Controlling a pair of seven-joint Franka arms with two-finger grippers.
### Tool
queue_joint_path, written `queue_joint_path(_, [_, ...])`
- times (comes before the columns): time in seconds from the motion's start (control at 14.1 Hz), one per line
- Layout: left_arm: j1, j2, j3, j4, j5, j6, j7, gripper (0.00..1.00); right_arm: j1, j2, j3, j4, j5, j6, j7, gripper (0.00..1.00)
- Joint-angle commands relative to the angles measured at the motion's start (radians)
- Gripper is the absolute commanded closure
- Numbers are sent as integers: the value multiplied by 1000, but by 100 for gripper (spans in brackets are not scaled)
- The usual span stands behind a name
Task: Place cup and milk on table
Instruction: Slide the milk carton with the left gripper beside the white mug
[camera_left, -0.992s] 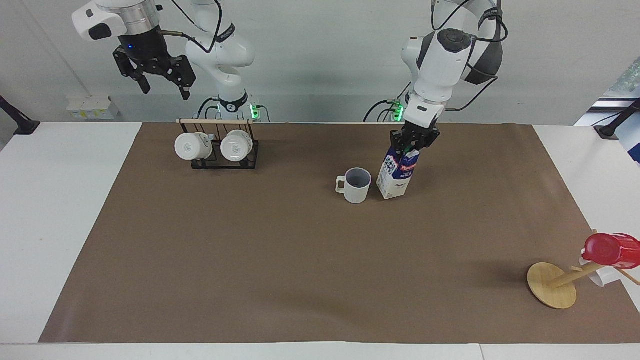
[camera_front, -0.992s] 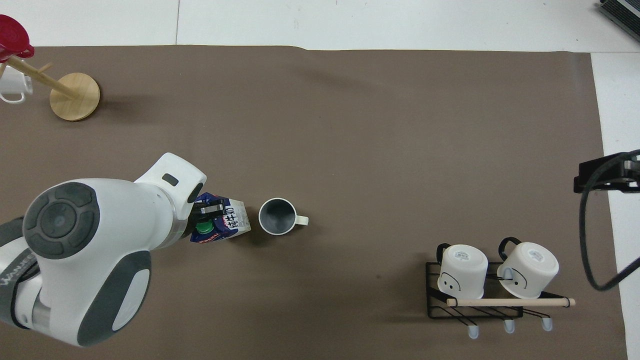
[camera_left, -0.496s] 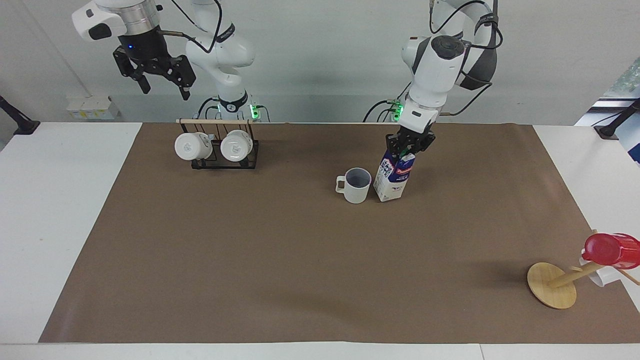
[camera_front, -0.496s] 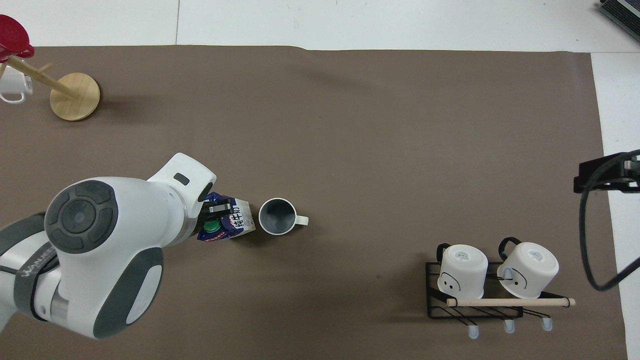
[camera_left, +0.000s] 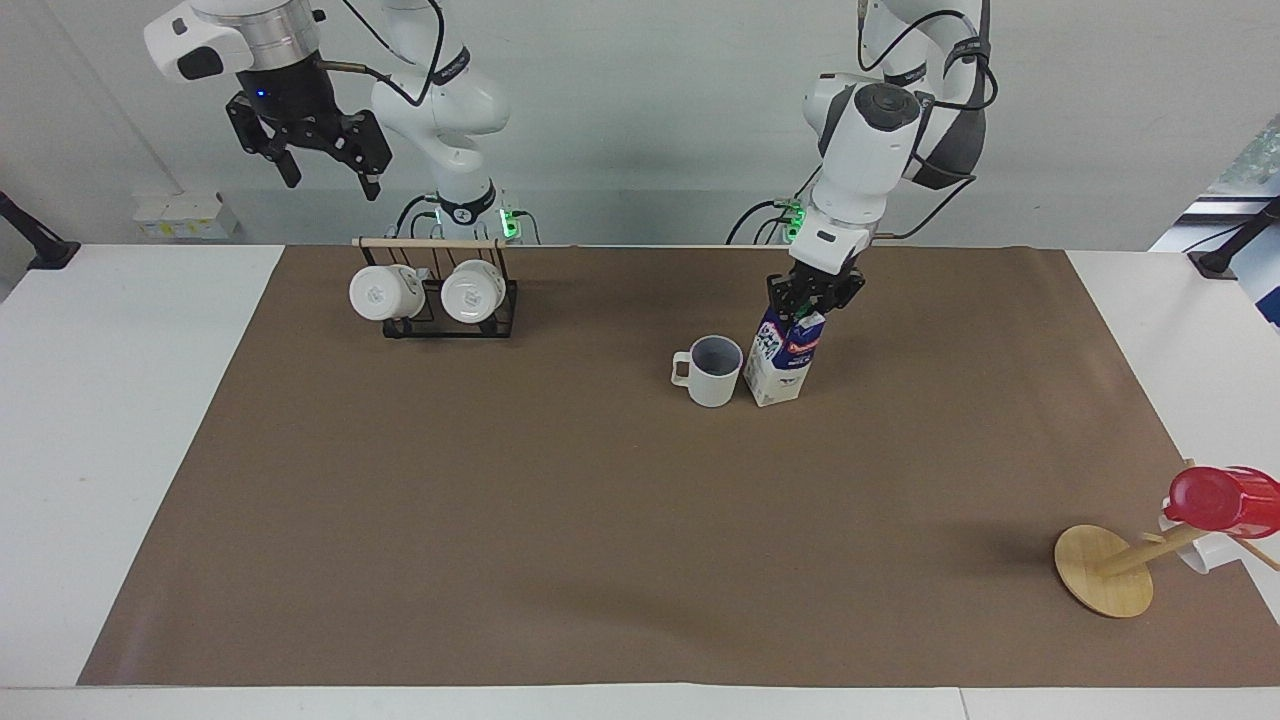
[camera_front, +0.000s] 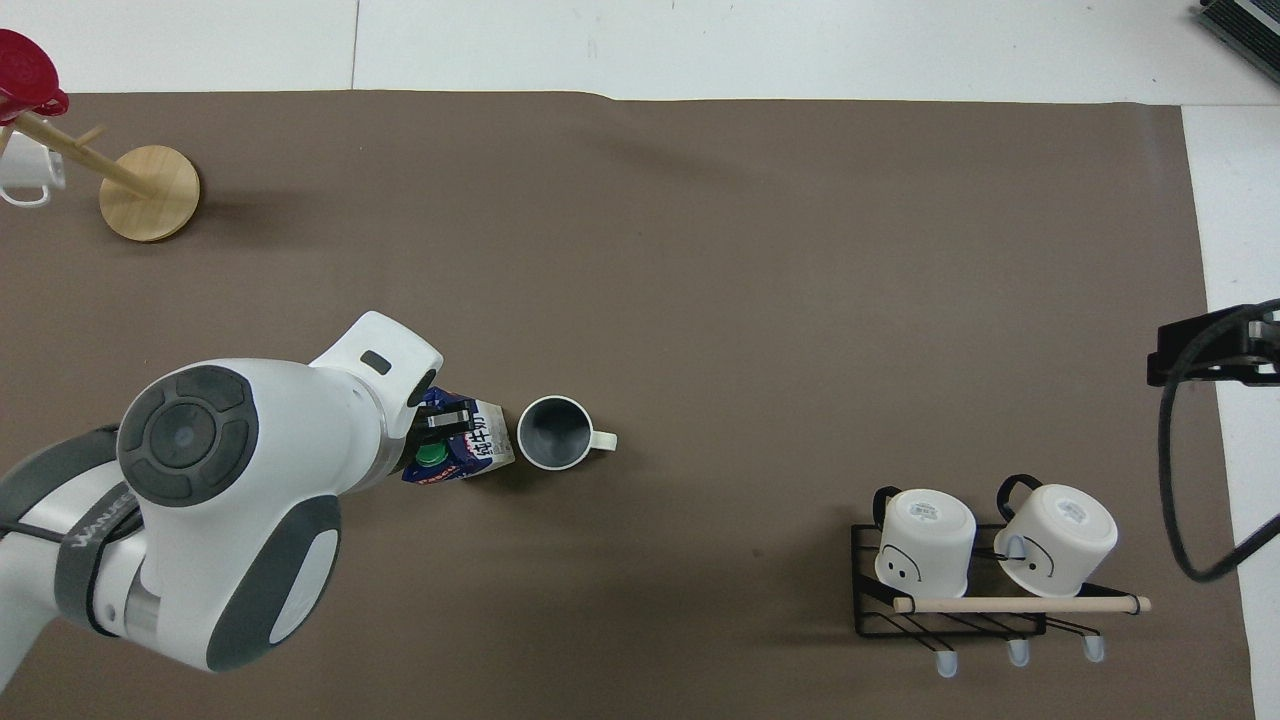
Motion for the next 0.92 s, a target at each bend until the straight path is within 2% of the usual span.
queue_joint_path(0.0, [-21, 0, 15, -10, -8, 18, -11, 36, -18, -2, 5, 8, 21, -12, -18, 0])
queue_joint_path(0.07, [-21, 0, 14, -10, -8, 17, -11, 24, -18, -2, 5, 8, 21, -12, -18, 0])
queue_joint_path(0.14, [-21, 0, 15, -7, -8, 15, -11, 0, -18, -2, 5, 8, 22, -12, -18, 0])
queue_joint_path(0.5, [-19, 6, 15, 39, -8, -23, -13, 0, -18, -2, 5, 8, 21, -12, -18, 0])
queue_joint_path(0.71, [-5, -6, 26, 135, -8, -181, 3, 0, -18, -2, 5, 8, 21, -12, -18, 0])
queue_joint_path(0.85, [27, -12, 28, 184, 0, -235, 3, 0, -18, -2, 5, 8, 22, -12, -18, 0])
